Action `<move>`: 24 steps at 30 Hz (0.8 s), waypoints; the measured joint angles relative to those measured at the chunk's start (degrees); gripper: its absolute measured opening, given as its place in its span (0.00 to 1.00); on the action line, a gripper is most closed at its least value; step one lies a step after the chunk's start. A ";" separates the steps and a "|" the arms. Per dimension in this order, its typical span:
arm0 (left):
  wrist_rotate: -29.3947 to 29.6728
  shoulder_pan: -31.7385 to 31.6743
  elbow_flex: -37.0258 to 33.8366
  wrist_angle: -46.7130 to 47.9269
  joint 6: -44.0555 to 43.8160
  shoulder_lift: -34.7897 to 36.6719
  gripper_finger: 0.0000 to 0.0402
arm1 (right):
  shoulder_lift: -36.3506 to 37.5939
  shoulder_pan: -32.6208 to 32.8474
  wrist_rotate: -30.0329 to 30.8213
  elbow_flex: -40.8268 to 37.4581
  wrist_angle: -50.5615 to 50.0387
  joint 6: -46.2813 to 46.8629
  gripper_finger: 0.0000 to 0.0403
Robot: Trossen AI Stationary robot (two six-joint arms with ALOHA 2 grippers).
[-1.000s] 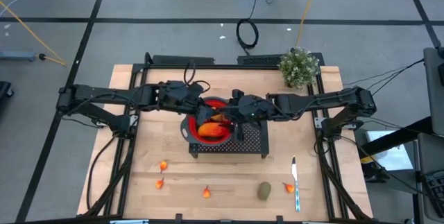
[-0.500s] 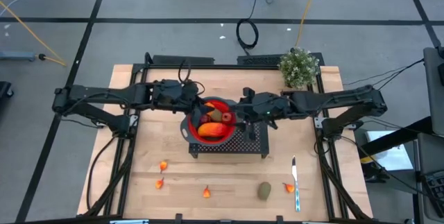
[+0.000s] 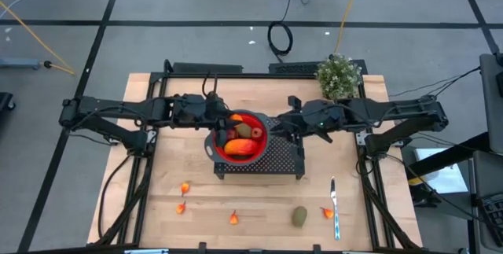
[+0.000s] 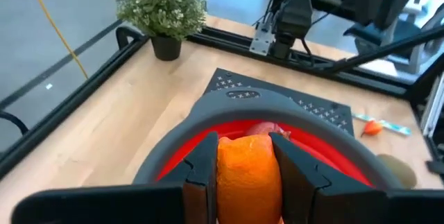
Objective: Pick & Place Fruit
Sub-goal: Put the orange into the red strainer bowl on the shelf
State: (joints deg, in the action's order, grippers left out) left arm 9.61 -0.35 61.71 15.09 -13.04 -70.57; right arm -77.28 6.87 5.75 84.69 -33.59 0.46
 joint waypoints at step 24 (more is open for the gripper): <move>2.33 0.60 6.58 4.38 8.55 -11.65 0.24 | 21.54 -0.02 -8.86 -29.10 30.69 7.77 0.00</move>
State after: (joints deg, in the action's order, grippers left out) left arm 11.94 0.25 68.29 19.47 -4.50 -82.21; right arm -55.74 6.85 -3.11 55.59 -2.89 8.22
